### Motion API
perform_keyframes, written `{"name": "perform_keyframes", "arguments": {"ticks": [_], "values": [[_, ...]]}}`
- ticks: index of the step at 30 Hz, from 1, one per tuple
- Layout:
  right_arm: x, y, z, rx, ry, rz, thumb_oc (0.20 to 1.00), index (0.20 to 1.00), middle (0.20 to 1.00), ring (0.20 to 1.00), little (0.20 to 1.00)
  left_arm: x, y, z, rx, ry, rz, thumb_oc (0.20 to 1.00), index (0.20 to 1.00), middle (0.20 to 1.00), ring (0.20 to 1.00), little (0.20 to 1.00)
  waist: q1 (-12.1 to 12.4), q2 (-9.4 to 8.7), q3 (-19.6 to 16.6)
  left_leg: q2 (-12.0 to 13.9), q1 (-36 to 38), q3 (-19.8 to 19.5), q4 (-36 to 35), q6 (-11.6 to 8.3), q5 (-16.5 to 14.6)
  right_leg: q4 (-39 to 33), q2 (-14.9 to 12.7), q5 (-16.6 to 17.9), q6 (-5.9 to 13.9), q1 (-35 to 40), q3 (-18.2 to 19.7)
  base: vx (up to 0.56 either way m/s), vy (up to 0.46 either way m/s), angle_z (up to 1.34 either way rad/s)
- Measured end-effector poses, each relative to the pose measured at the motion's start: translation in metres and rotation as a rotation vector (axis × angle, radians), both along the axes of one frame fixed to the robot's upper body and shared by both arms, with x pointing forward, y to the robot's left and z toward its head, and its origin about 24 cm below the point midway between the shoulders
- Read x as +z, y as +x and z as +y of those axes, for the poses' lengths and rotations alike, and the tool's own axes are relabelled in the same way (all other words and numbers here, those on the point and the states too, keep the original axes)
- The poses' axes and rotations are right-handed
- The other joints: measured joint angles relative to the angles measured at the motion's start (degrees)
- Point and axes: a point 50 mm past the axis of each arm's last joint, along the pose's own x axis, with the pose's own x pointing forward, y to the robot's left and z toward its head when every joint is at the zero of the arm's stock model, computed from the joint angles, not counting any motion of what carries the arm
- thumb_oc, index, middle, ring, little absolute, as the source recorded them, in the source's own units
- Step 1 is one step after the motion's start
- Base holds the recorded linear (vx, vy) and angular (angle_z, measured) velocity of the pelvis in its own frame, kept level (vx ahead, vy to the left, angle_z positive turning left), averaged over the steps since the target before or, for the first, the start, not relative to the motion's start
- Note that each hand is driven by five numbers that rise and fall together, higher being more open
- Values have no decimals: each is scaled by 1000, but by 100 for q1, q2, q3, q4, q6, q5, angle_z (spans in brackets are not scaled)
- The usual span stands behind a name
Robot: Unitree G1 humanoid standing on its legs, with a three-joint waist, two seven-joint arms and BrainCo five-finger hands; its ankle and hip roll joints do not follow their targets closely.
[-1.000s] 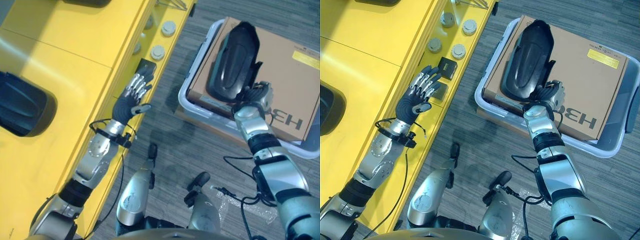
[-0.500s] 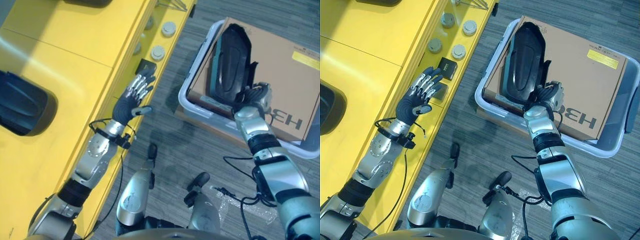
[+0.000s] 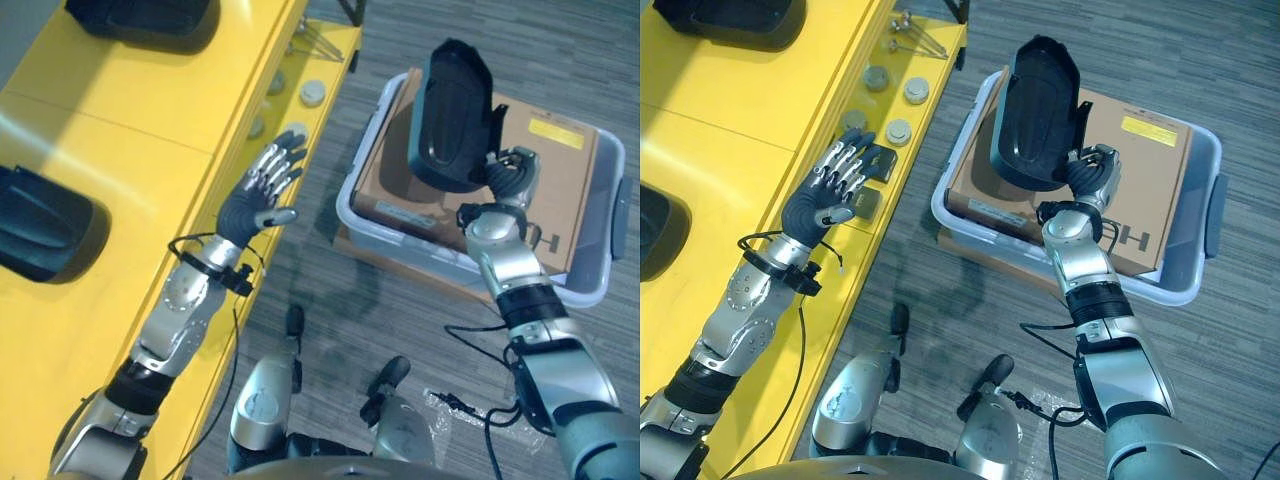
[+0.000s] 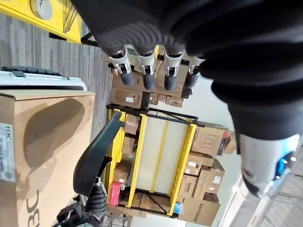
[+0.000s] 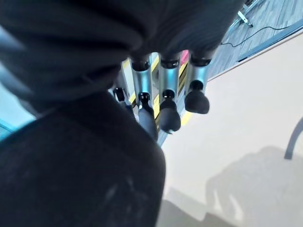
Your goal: Move parts from the plastic box to the shelf.
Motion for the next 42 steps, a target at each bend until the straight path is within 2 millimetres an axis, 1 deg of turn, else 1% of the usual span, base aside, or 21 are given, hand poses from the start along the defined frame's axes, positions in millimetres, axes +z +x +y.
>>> {"name": "perform_keyframes", "arguments": {"ticks": [1, 2, 5, 9, 10, 12, 13, 14, 15, 17, 18, 19, 20, 23, 25, 28, 29, 33, 42], "values": [[-2, -1, 0, 1, 2, 3, 200, 200, 200, 200, 200, 0, 0, 0, 0, 1, 2, 1000, 1000, 1000, 1000, 1000, -19, -7, -4, -2, 34, 4, -3, 4, 2, -22, 3, 8, 5, 37, 3, 50, -48, -4], [-6, -2, 1, 6, 4, 10, 200, 200, 200, 200, 200, 1, -1, -2, -1, 6, 12, 1000, 1000, 1000, 1000, 1000, -89, -31, -15, 6, 108, 19, -8, -6, -13, -63, 18, 13, 4, 115, 15, 47, -50, -6], [-6, -6, 4, 25, 1, -4, 200, 200, 200, 200, 200, -2, 1, -2, 28, 27, 48, 1000, 1000, 1000, 1000, 1000, -169, -59, -32, 27, 190, 36, -10, -13, -17, -182, 69, 77, -16, 234, 18, 27, -31, -5], [4, -8, 11, 58, -5, -49, 200, 200, 200, 200, 200, -13, 5, 0, 67, 69, 147, 1000, 1000, 1000, 1000, 1000, -238, -74, -58, 88, 315, 162, -21, -54, -47, -207, 113, 96, -40, 278, 119, 50, -25, -14], [10, -9, 19, 94, -27, -76, 200, 200, 200, 200, 200, -25, 9, 2, 83, 102, 259, 1000, 1000, 1000, 1000, 1000, -326, -83, -82, 93, 506, 187, -100, -61, -50, -262, 137, 101, -45, 438, 144, 72, -18, -18], [12, -9, 27, 132, -38, -84, 200, 200, 200, 200, 200, -42, 15, 5, 92, 117, 367, 1000, 1000, 1000, 1000, 1000, -406, -121, -245, 106, 593, 237, -192, -88, -52, -325, 162, 101, -45, 486, 176, 93, -17, -13], [10, -8, 32, 157, -46, -72, 200, 200, 200, 200, 200, -57, 18, 5, 99, 133, 453, 1000, 1000, 1000, 1000, 1000, -475, -173, -482, 119, 596, 270, -227, -117, -57, -348, 176, 104, -41, 460, 206, 95, -18, -15], [8, -7, 36, 171, -47, -65, 200, 200, 200, 200, 200, -64, 20, 4, 99, 145, 492, 1000, 1000, 1000, 1000, 1000, -496, -198, -584, 128, 651, 325, -253, -110, -50, -348, 183, 103, -41, 471, 250, 91, -19, -23], [6, -7, 40, 184, -42, -59, 200, 200, 200, 200, 200, -70, 21, 1, 94, 154, 526, 1000, 1000, 1000, 1000, 1000, -500, -214, -684, 128, 718, 358, -302, -113, -49, -348, 188, 103, -41, 481, 314, 77, -15, -24], [1, -5, 47, 209, -39, -37, 200, 200, 200, 200, 200, -77, 21, -6, 72, 163, 569, 1000, 1000, 1000, 1000, 1000, -624, -260, -864, 131, 789, 411, -328, -133, -67, -350, 185, 93, -39, 509, 351, 110, -20, -21], [-4, -4, 54, 241, -40, -14, 200, 200, 200, 200, 200, -81, 27, -18, 55, 150, 614, 1000, 1000, 1000, 1000, 1000, -685, -264, -941, 135, 919, 486, -329, -137, -78, -351, 185, 92, -38, 588, 425, 117, -23, -21], [-6, -3, 58, 259, -37, -6, 200, 200, 200, 200, 200, -81, 30, -23, 49, 144, 629, 1000, 1000, 1000, 1000, 1000, -714, -264, -959, 141, 985, 515, -330, -145, -108, -352, 187, 88, -37, 627, 468, 127, -30, -25], [-14, -2, 71, 304, -34, 21, 200, 200, 200, 200, 200, -84, 35, -31, 46, 121, 664, 1000, 1000, 1000, 1000, 1000, -854, -278, -1124, 175, 996, 557, -331, -200, -154, -352, 197, 75, -34, 617, 497, 101, -26, -18], [-28, -1, 86, 356, -26, 75, 200, 200, 200, 200, 200, -87, 41, -43, 34, 85, 715, 1000, 1000, 1000, 1000, 1000, -989, -276, -1320, 205, 1078, 667, -332, -185, -145, -352, 237, 76, -36, 619, 614, 86, -21, -21], [-38, 0, 89, 375, -41, 123, 200, 200, 200, 200, 200, -86, 43, -53, 15, 50, 742, 1000, 1000, 1000, 1000, 1000, -1102, -267, -1468, 246, 1104, 702, -332, -196, -144, -352, 274, 68, -48, 619, 646, 48, -9, -12], [-41, 0, 89, 379, -45, 138, 200, 200, 200, 200, 200, -86, 42, -56, 8, 34, 752, 1000, 1000, 1000, 1000, 1000, -1142, -259, -1492, 283, 1165, 795, -332, -209, -153, -353, 292, 71, -67, 617, 700, 42, -4, -15], [-41, 0, 90, 381, -46, 139, 200, 200, 200, 200, 200, -87, 42, -56, 13, 35, 756, 1000, 1000, 1000, 1000, 1000, -1191, -258, -1504, 290, 1164, 798, -332, -207, -150, -352, 293, 70, -69, 614, 712, 34, -4, -9], [-42, 0, 91, 399, -48, 149, 200, 200, 200, 200, 200, -94, 42, -57, 33, 43, 787, 1000, 1000, 1000, 1000, 1000, -1205, -246, -1541, 290, 1187, 817, -332, -211, -145, -352, 296, 80, -81, 613, 779, 24, -1, -2], [-46, 0, 101, 449, -52, 172, 200, 200, 200, 200, 200, -97, 41, -60, 60, 33, 820, 1000, 1000, 1000, 1000, 1000, -1166, -251, -1577, 289, 1188, 818, -332, -213, -115, -352, 306, 105, -103, 613, 792, 3, -1, 0]]}}
